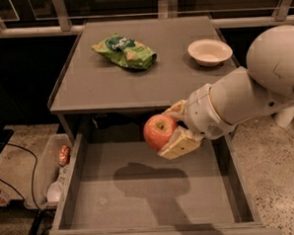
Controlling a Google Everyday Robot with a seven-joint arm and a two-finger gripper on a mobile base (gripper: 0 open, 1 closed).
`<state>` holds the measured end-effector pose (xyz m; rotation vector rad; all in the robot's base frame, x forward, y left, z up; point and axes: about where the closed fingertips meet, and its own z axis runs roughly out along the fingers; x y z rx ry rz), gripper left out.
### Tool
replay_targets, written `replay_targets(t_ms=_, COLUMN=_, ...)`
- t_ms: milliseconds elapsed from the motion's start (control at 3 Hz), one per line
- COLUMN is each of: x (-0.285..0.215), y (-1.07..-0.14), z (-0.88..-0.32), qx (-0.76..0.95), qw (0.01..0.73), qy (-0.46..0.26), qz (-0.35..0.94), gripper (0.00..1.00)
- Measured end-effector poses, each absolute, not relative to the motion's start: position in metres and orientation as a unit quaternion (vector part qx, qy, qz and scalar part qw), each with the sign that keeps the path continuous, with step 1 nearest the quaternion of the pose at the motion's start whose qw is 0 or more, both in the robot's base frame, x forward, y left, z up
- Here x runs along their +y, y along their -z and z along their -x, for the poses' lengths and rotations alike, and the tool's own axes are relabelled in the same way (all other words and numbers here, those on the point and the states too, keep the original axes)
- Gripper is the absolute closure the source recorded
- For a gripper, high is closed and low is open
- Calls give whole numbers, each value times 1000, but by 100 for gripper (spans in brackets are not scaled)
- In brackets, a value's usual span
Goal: Pick apple from top drawer and place on counter
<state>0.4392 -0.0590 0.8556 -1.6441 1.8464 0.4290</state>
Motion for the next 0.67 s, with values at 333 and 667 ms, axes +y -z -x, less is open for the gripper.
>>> replay_targets(t_ms=333, x=-67, y=-855, z=-450, qx=705, qw=333, qy=-154, qz=607, gripper=100)
replay_targets(t_ms=667, x=-94, y=-867, z=-487, qx=710, qw=389, qy=-143, qz=570, gripper=100)
